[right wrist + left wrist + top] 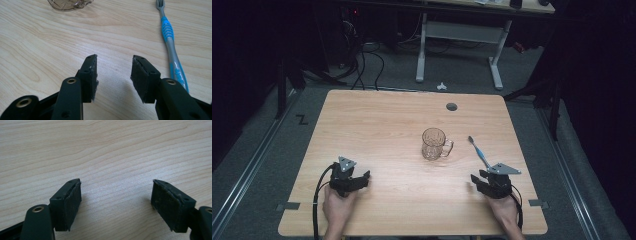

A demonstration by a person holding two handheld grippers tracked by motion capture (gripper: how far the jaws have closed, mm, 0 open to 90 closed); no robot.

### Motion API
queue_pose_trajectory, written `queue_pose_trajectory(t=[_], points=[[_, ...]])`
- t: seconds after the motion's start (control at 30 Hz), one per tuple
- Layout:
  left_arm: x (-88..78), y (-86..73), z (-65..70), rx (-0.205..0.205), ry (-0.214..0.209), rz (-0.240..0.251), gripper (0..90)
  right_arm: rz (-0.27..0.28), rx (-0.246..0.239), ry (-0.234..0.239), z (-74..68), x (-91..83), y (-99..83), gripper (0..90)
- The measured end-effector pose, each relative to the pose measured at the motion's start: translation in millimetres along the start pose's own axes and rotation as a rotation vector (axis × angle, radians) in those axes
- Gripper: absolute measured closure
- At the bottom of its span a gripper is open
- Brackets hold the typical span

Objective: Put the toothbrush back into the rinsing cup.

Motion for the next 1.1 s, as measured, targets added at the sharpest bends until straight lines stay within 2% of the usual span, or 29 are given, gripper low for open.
queue_pose_trajectory(t=[0.23,0.47,0.6,1.1], points=[[0.1,0.0,0.1,-0.001,0.000,0.002,24.8,0.002,-0.003,-0.001,3.8,-6.4,-2.1,59.0],[0.1,0.0,0.0,0.000,0.000,0.001,24.8,0.008,0.006,-0.041,14.3,-16.1,-4.7,61.1],[0.1,0.0,0.1,0.000,0.000,0.001,24.8,-0.002,0.012,-0.044,19.2,-18.8,-3.7,61.9],[0.1,0.0,0.1,0.001,0.000,0.001,24.8,-0.055,-0.032,-0.058,40.9,-20.8,21.5,64.3]])
Point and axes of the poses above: each handheld gripper's, and its own axes: x roughly forward along the jaws, y roughly out of its top, z roughly to its right, the point moved 4 cm from there along x, roughly forward along the jaws, and after that the axes turned 12 degrees about -x, right-handed, at the moved point
